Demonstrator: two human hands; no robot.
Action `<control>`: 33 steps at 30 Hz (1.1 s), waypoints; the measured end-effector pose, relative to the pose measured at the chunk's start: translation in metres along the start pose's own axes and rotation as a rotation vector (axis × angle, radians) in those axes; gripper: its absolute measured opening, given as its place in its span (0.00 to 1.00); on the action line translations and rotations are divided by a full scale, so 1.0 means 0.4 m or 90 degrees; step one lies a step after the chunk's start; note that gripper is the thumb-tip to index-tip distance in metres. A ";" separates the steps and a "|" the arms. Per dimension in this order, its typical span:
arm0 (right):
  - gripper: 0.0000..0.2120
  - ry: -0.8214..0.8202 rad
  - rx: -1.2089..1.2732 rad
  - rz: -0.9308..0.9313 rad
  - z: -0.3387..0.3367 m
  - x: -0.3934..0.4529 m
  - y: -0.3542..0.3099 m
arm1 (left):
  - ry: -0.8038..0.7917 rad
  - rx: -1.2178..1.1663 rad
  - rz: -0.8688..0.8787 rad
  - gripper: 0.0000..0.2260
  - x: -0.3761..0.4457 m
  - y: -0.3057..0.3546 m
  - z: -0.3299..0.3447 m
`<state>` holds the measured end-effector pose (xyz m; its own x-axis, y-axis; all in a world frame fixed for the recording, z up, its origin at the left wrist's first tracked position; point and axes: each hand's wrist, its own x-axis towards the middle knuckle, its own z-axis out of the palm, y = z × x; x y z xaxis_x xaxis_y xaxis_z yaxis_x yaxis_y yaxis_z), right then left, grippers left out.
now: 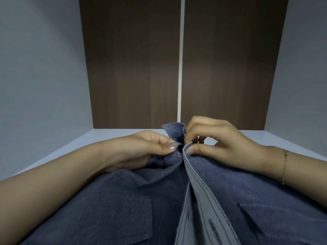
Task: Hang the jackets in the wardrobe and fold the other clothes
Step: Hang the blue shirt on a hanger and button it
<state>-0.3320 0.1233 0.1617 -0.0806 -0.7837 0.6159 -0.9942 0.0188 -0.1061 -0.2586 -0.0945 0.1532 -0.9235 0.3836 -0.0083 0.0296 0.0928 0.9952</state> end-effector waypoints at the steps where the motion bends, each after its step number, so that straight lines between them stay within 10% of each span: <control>1: 0.07 0.019 0.006 -0.010 0.002 -0.004 0.004 | 0.000 0.028 -0.002 0.13 -0.006 0.004 -0.003; 19: 0.12 0.179 -0.223 -0.175 0.032 -0.065 0.019 | 0.092 0.078 -0.031 0.15 -0.011 0.022 0.040; 28: 0.15 0.172 -0.173 -0.157 0.034 -0.064 0.025 | 0.091 0.136 -0.053 0.37 -0.001 0.012 0.048; 33: 0.13 0.146 -0.174 -0.155 0.030 -0.063 0.024 | 0.072 0.120 -0.037 0.26 0.002 0.000 0.037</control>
<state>-0.3385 0.1359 0.1359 0.1749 -0.6276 0.7587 -0.9663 0.0384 0.2545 -0.2538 -0.0803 0.1517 -0.9626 0.2675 -0.0437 0.0360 0.2860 0.9576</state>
